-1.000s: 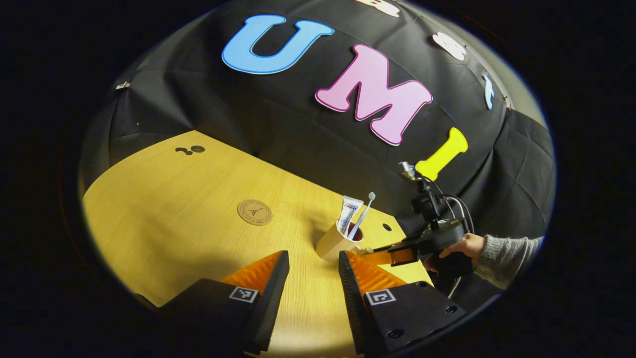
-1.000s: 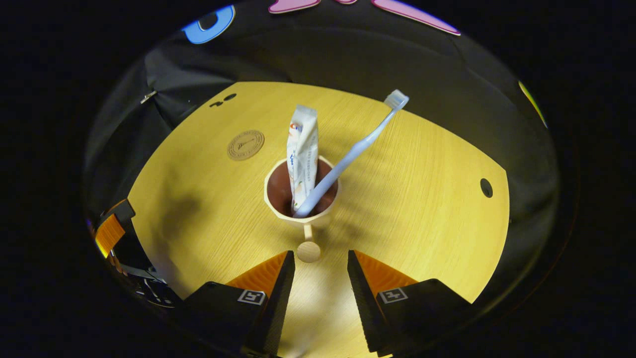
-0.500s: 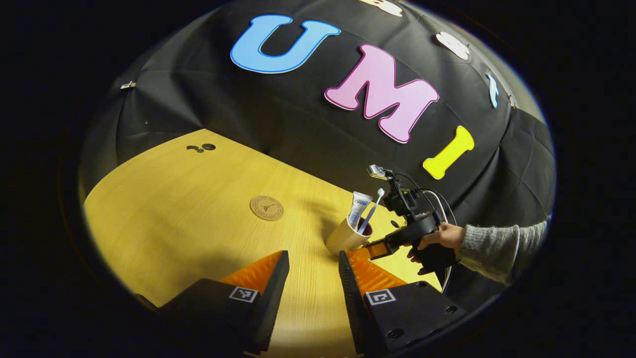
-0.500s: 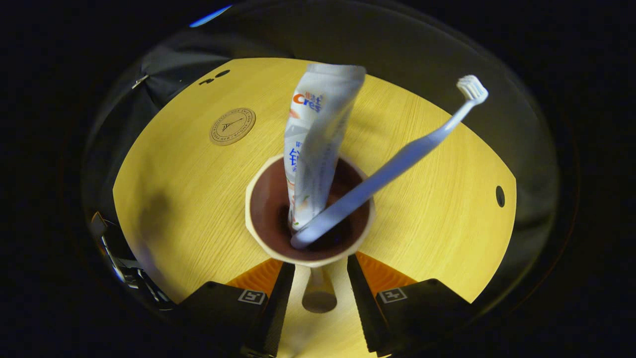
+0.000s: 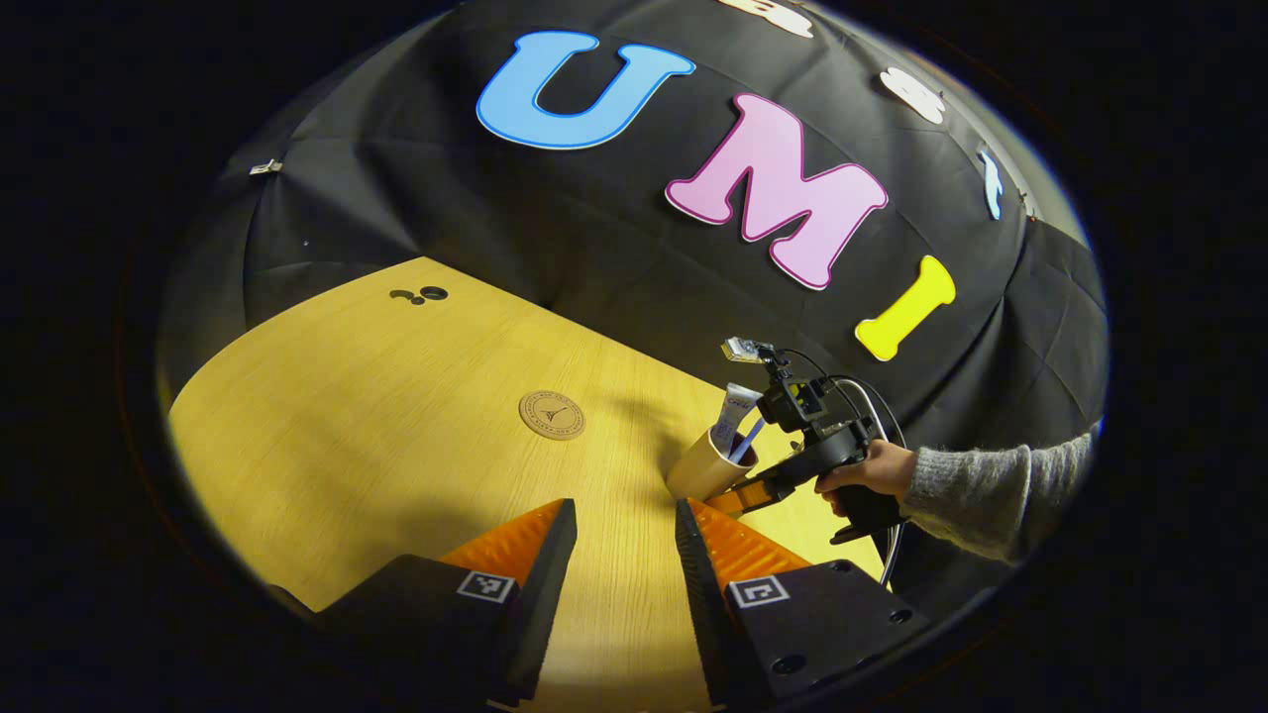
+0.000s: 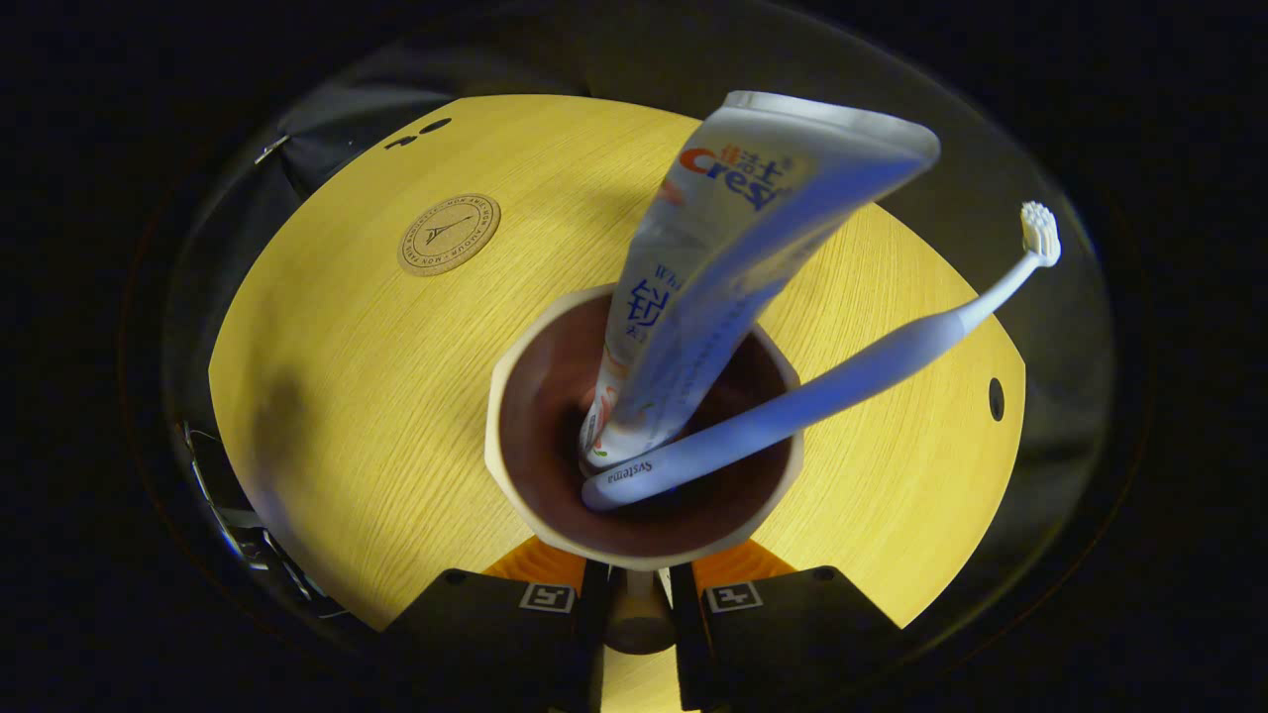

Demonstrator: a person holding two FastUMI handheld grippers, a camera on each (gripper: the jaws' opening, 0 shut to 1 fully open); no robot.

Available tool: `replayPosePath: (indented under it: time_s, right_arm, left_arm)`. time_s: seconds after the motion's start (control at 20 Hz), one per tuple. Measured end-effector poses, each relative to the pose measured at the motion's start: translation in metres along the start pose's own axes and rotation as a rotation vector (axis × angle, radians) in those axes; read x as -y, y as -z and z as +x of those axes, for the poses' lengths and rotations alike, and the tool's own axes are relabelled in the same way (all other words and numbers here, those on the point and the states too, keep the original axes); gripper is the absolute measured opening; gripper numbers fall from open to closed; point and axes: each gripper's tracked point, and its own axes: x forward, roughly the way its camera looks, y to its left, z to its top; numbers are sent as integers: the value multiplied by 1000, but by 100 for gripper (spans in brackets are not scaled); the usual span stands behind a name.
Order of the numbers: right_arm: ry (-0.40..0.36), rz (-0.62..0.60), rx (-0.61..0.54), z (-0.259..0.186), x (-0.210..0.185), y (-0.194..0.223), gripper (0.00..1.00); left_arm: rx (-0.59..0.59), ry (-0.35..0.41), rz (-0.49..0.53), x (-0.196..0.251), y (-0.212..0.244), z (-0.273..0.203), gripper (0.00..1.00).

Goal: Put the toothbrush and toothpaste on the desktop into the cup, then pick up the cup and place it on the coaster on the desktop.

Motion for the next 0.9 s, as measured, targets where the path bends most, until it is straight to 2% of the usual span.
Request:
replayPosePath:
  time_s: [0.1,0.15,0.2,0.35,0.4,0.45,0.9]
  right_arm:
    - [8,-10,7,1,1,-1,32]
    - [5,-9,13,0,0,-3,27]
    - [2,-8,21,-2,-2,-6,32]
    - [-11,-2,54,-11,-10,-21,32]
    - [-15,-8,65,-13,-14,-28,27]
    - [-18,-15,75,-15,-19,-36,31]
    - [-95,-96,95,-5,-93,-103,32]
  left_arm:
    - [1,-6,-4,-4,0,-4,64]
    - [2,-9,-7,-7,1,-6,64]
    - [3,-11,-10,-9,0,-8,64]
    - [7,-21,-19,-15,2,-14,64]
    - [10,-23,-22,-15,0,-15,64]
    - [14,-27,-24,-14,-1,-13,64]
    - [42,-92,-61,-41,0,-43,64]
